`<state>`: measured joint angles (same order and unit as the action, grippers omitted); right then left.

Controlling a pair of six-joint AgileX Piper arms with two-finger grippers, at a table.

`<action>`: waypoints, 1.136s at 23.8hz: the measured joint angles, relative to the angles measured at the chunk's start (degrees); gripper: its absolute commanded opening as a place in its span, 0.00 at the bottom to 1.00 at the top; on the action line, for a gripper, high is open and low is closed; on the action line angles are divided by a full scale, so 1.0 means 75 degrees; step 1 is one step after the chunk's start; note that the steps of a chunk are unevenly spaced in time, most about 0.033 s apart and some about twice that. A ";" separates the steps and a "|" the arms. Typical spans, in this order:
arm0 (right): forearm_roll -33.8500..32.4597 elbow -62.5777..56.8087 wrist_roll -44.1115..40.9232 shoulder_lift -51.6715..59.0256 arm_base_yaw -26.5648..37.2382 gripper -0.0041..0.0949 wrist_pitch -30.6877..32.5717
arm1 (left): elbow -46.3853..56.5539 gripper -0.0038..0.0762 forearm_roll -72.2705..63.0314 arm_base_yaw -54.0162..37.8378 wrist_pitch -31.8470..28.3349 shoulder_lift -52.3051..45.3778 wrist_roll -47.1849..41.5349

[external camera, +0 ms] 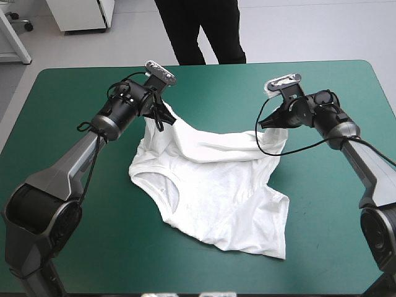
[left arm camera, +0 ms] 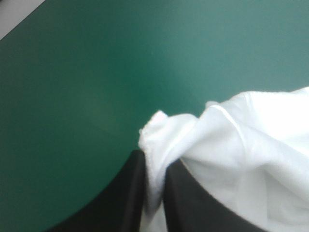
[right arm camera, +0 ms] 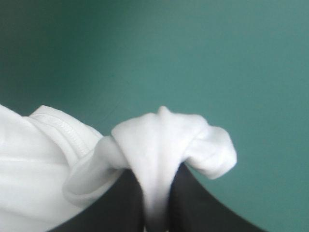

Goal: Fold the cloth

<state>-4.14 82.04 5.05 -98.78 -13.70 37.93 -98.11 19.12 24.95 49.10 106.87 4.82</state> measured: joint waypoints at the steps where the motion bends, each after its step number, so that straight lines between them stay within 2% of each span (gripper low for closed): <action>1: -0.0106 0.0029 0.0000 -0.0015 0.0000 0.44 0.0010 | 0.0000 0.53 0.0000 -0.0017 -0.0018 0.0030 0.0000; 2: -0.0178 0.0094 0.0000 -0.0033 0.0037 0.53 0.0010 | 0.0000 0.62 -0.0007 -0.0047 -0.0074 0.0059 0.0000; 4: -0.0206 0.0313 0.0000 -0.0049 0.0153 0.67 0.0017 | 0.0000 0.74 -0.0008 -0.0101 -0.0126 0.0077 0.0000; 6: -0.0214 0.0618 0.0000 -0.0049 0.0380 0.74 0.0104 | -0.0084 0.76 -0.0001 -0.0160 -0.0039 0.0077 -0.0007; 12: 0.0210 0.1731 0.0008 0.0139 0.1302 0.75 0.0943 | -0.0657 0.76 0.0000 -0.0297 0.0987 -0.0297 -0.0319; 15: 0.0493 0.1889 0.0154 0.0742 0.1696 0.75 0.1426 | -0.0742 0.76 0.0008 -0.0297 0.1535 -0.1308 -0.0341; 18: 0.0618 0.1926 0.0237 0.1441 0.1686 0.75 0.2098 | -0.0779 0.76 0.0179 -0.0297 0.2145 -0.2369 -0.0341; 21: 0.0626 0.1926 0.0262 0.2144 0.1174 0.75 0.3033 | -0.0631 0.76 0.0229 -0.0297 0.2544 -0.3185 -0.0397; 27: 0.0396 0.1548 0.0254 0.3601 -0.0342 0.75 0.3526 | 0.0460 0.76 0.0056 -0.0311 0.2897 -0.3359 -0.0747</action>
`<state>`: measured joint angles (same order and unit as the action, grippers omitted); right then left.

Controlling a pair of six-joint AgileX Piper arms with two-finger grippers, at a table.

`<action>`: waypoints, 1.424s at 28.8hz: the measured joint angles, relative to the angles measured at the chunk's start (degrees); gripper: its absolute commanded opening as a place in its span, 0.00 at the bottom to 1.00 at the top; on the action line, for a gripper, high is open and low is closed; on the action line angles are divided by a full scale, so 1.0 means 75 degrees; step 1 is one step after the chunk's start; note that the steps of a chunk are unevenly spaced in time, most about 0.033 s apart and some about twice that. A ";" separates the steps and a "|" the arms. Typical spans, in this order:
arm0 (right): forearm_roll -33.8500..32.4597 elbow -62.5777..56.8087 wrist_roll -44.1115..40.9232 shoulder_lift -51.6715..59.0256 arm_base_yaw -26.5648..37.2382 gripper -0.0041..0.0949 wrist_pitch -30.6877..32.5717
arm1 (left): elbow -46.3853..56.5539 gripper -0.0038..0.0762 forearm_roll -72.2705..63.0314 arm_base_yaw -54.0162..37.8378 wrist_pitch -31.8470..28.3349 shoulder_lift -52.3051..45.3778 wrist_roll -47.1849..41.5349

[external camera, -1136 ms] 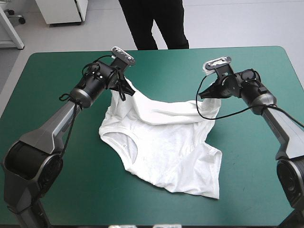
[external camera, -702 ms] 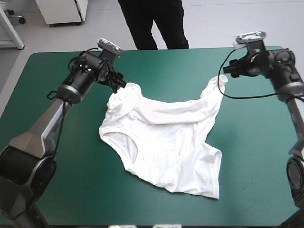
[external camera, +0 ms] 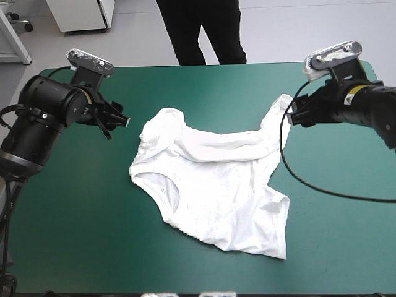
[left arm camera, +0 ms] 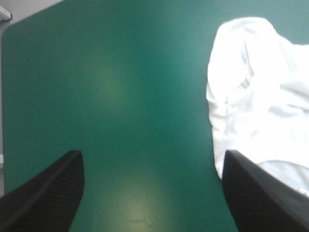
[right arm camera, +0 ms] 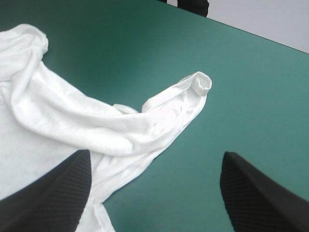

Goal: Fold the cloth

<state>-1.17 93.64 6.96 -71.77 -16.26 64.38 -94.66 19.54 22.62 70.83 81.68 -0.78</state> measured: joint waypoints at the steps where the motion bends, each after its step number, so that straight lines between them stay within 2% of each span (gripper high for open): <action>1: -0.0129 -0.0319 -0.0051 0.0264 -0.0182 0.75 0.0078 | 0.0306 0.76 -0.0225 -0.0085 -0.0052 0.0008 -0.0025; 5: -0.0341 -0.1503 -0.0200 0.1045 -0.0357 0.75 0.0168 | 0.1294 0.76 -0.1311 -0.0813 -0.0495 0.0240 0.0104; 12: -0.0223 -0.2793 -0.0311 0.1775 -0.0357 0.75 0.0269 | 0.1546 0.76 -0.1980 -0.1282 -0.1016 0.1262 0.0311; 20: -0.0096 -0.3366 -0.0311 0.1827 -0.0357 0.75 0.0475 | 0.1546 0.76 -0.2661 -0.1282 -0.1243 0.2760 0.0515; 27: 0.0048 -0.3373 -0.0311 0.1827 -0.0357 0.75 0.0467 | 0.1554 0.74 -0.2910 -0.1282 -0.1341 0.3444 0.0554; 31: 0.0251 -0.3418 -0.0311 0.1819 -0.0357 0.75 0.0450 | 0.1554 0.62 -0.3011 -0.1282 -0.1375 0.3697 0.0580; 41: 0.0274 -0.4077 -0.0160 0.1147 -0.0357 0.75 0.0095 | 0.1508 0.06 -0.3386 -0.1282 -0.1382 0.3743 0.0719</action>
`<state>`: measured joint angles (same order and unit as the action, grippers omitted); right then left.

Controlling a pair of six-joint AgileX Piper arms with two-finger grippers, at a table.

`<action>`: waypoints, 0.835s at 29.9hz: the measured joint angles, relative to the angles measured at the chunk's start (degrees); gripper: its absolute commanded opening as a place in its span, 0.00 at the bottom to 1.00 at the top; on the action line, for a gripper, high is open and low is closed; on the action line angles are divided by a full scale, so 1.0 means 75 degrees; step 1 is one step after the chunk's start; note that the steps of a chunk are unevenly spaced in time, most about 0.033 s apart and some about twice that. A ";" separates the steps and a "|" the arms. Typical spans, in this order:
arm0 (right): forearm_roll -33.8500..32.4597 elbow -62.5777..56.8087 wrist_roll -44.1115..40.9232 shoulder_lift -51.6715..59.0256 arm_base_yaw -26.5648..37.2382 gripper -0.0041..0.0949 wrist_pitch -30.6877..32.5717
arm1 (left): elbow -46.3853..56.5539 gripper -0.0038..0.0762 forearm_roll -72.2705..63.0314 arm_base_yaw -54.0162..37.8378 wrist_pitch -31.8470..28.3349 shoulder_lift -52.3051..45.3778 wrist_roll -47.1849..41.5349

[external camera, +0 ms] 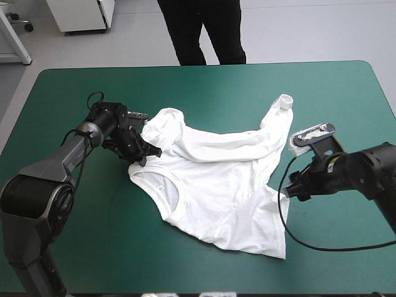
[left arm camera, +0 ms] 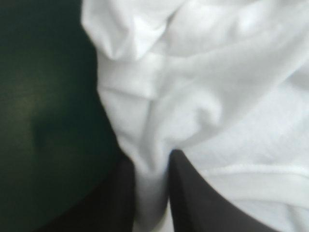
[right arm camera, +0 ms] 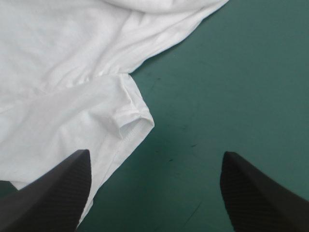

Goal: Fold the cloth

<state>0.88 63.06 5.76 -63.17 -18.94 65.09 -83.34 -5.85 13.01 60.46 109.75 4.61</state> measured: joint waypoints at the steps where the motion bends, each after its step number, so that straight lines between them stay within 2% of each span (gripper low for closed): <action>1: 0.0000 -0.0212 0.0042 -0.0117 0.0000 0.75 -0.0096 | 0.0000 0.04 -0.0067 0.0000 0.0000 0.0000 0.0000; 7: 0.0511 -0.1299 0.0385 -0.0789 0.0000 0.75 -0.1077 | 0.0000 0.04 -0.0188 0.0007 0.0015 0.0000 0.0007; 13: 0.0899 -0.1671 0.0718 -0.1596 0.0000 0.75 -0.2014 | 0.0000 0.04 -0.0188 0.0007 0.0015 0.0006 0.0007; 21: 0.0965 -0.1698 0.1067 -0.2741 0.0000 0.75 -0.2608 | 0.0000 0.04 -0.0188 0.0007 0.0015 0.0006 0.0062; 23: 0.0949 -0.1687 0.1116 -0.3008 0.0000 0.73 -0.2693 | 0.0000 0.04 -0.0188 0.0007 0.0015 0.0006 0.0063; 25: 0.0956 -0.1639 0.1116 -0.3103 0.0000 0.65 -0.2665 | 0.0000 0.04 -0.0188 0.0007 0.0007 0.0006 0.0090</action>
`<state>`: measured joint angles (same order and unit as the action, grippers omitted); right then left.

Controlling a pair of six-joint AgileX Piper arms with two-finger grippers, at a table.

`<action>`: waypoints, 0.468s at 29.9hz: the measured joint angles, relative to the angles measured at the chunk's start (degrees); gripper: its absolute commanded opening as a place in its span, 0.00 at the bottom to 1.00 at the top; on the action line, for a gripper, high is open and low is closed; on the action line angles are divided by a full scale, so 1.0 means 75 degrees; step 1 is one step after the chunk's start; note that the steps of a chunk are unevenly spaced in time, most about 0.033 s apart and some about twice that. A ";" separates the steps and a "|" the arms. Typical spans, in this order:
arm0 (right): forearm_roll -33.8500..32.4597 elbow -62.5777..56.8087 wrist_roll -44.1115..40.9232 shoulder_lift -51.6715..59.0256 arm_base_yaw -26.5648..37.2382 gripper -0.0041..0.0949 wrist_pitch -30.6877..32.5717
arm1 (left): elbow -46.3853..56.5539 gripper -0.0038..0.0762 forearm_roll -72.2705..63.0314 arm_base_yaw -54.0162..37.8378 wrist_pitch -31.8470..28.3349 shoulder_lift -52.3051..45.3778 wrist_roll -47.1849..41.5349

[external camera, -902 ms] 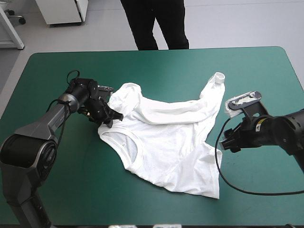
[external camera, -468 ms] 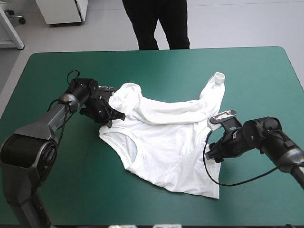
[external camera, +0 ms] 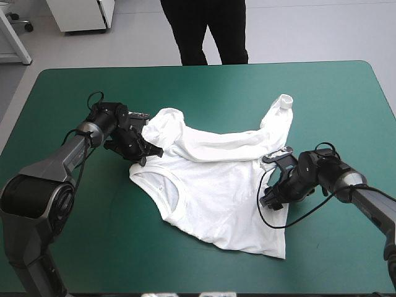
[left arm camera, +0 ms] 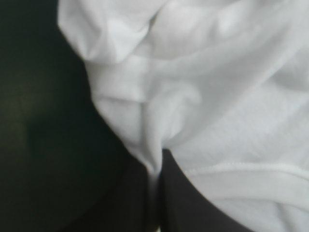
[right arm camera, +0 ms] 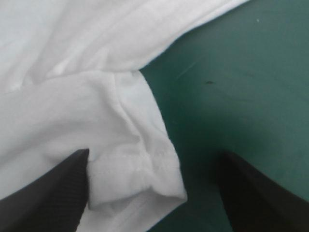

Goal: Fold the cloth

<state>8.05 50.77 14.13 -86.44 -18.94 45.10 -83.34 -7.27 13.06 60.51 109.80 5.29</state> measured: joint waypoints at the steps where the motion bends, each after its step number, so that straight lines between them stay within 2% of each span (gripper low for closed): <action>1: 0.0009 0.0020 0.0014 -0.0054 0.0000 0.61 0.0020 | 0.0000 0.04 0.0000 0.0000 -0.0006 0.0008 0.0000; 9: 0.0168 0.0148 0.0434 -0.0261 0.0034 0.05 0.0135 | 0.0000 0.04 0.0007 0.0000 -0.0009 0.0008 0.0032; 10: 0.0314 0.0148 0.0505 -0.0271 0.0034 0.02 0.0144 | 0.0000 0.04 0.0007 0.0000 -0.0009 0.0008 0.0032; 14: 0.1095 0.0148 0.0814 -0.0325 0.0034 0.02 0.0301 | 0.0000 0.04 0.0007 0.0000 -0.0009 0.0008 0.0032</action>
<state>16.27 51.88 20.24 -88.88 -18.69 47.35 -83.34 -7.21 13.06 60.44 109.86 5.53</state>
